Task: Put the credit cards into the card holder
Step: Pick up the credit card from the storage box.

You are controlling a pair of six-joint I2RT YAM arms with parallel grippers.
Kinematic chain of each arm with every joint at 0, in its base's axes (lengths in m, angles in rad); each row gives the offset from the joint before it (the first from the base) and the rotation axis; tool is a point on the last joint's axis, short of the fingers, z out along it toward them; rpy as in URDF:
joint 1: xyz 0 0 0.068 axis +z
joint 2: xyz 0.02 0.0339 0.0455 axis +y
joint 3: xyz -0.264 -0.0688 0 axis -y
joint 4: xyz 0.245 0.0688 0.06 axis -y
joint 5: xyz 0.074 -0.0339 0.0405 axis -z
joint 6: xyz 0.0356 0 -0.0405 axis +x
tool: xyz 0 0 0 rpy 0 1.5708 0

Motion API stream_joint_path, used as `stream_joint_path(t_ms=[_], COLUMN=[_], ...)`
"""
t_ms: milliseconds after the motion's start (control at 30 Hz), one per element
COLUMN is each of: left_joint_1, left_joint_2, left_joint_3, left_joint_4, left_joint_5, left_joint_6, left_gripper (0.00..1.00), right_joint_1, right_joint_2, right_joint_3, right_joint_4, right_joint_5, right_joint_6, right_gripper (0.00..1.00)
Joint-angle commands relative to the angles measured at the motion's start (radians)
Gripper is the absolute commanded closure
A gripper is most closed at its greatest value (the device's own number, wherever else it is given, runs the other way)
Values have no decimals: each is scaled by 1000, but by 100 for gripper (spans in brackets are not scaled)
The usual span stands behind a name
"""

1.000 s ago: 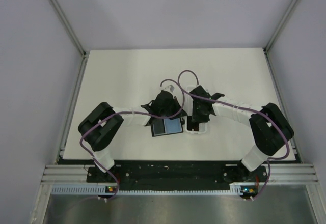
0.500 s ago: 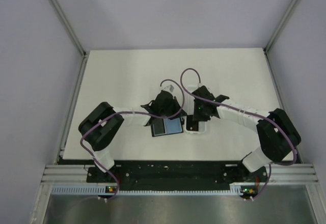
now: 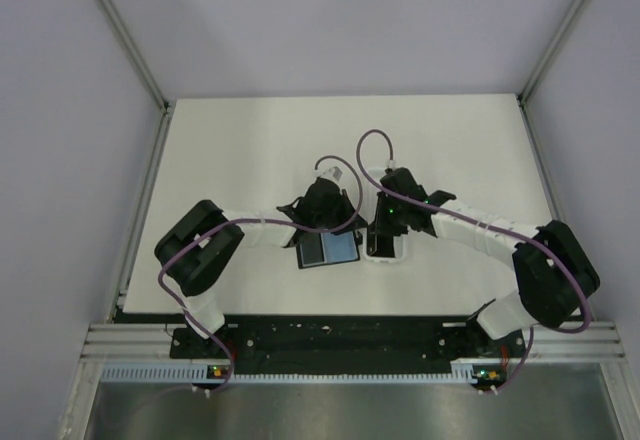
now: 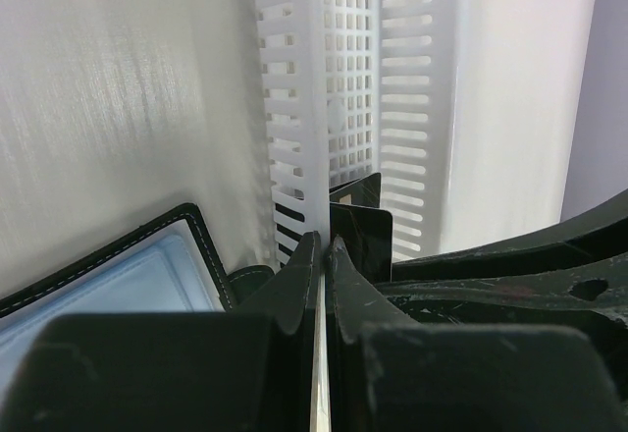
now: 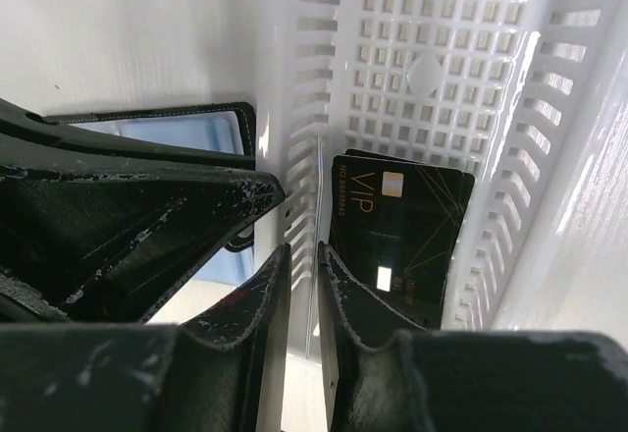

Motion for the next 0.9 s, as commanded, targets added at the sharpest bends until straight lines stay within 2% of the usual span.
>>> stream_joint_path(t_ms=[0,167,300,400,600,767,867], left_joint_1=[-3,-2,-2,-2,0,4,8], left_joint_2=[5,3,6,12,40,0,-50], left_joint_3=[6,8,6,9,63,68,62], left_joint_4=[13,11,13,20,24,17,7], left_joint_5=[-18,-20,-17,-9,23,23,26], left_joint_6=[27,28,28,37,77,108,132], left_gripper=[100,100,100,100,100,70,55], right_joint_1=[13,13,13,12,-56,-172,-250], right_joint_2=[8,13,10,-24,-157,-283,-348], right_joint_3=[-9,-12,-12,-15,-52,-138,-199], right_joint_4=[50,42,31,10,-1,66,132], right_joint_5=[-28,-11,-8,56,75,1,-113], right_joint_6=[6,1,-3,-9,-23,-36,-29], right_gripper=[83,85,93,100,100,100,100])
